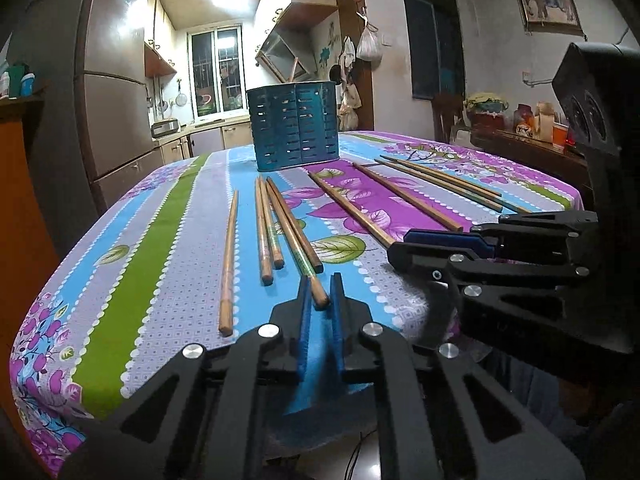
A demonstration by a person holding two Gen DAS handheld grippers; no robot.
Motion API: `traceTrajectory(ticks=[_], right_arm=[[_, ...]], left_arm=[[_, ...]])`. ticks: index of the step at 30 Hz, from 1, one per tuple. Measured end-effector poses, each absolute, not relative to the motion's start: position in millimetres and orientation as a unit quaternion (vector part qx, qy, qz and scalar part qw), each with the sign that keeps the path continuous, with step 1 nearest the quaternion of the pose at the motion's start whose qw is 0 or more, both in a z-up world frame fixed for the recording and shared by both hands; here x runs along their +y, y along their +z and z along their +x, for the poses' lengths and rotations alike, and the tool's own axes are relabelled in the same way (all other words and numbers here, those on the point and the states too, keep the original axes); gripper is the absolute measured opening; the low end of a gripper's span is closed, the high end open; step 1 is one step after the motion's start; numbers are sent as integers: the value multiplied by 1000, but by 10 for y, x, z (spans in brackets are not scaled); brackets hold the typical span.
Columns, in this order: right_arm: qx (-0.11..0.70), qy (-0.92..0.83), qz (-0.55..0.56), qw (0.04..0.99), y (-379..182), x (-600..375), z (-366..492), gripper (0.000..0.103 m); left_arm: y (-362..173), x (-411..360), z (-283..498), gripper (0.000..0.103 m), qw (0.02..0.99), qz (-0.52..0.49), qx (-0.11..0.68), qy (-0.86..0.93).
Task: Organize utensils
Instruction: 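Move both open grippers back down to the chopsticks on the table, then close the right gripper on a chopstick while the left gripper grasps another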
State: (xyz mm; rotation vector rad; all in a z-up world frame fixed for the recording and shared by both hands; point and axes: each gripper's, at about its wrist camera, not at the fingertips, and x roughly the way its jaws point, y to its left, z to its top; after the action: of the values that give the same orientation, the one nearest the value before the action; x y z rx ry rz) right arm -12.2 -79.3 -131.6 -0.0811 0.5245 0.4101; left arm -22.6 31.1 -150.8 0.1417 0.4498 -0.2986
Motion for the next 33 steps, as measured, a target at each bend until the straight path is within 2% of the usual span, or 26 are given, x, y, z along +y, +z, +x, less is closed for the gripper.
traceTrajectory(ticks=[9,13,19,33], right_arm=[[263,188,-19,946,-1332,-791,-106,15],[262,183,-1,947,-1330,-846,-108,9],[251,181,2,951,-1269,-907,-147,8],[167,153,-15,974,-660,-1280,-293,7]], left_arm=[[-1520,317,-224,8,962,61,219,-150],[-1510,319,-231,7,963,60,218,-149],[-1431,272,-291,8,964,68,202,-157],[-871,217,-350,7,973,79,132,-172]])
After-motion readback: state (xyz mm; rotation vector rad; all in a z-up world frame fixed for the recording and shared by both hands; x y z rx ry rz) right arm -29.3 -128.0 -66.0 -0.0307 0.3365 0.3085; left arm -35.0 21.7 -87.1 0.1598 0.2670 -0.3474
